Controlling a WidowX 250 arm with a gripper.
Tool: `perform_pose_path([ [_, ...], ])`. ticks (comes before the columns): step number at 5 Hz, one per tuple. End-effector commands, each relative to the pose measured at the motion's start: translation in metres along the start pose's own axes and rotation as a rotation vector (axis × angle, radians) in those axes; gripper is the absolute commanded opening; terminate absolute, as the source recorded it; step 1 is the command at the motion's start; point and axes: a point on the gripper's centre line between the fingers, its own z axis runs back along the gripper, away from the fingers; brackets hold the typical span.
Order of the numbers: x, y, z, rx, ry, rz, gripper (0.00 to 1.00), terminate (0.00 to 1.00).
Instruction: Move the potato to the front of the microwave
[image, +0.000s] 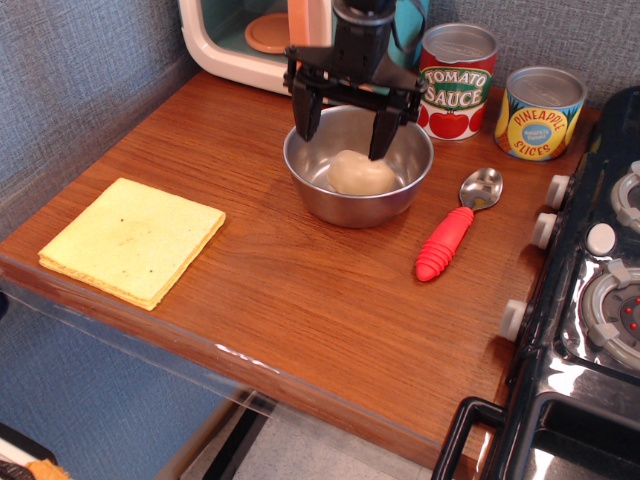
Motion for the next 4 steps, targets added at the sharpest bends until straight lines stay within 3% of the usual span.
perform_pose_path([
  [1, 0.022, -0.002, -0.003, -0.026, -0.048, 0.147, 1.0, 0.0],
  [3, 0.031, -0.006, -0.014, -0.072, -0.022, 0.272, 1.0, 0.0],
  [4, 0.03, -0.006, -0.026, -0.045, 0.005, 0.29, 1.0, 0.0],
])
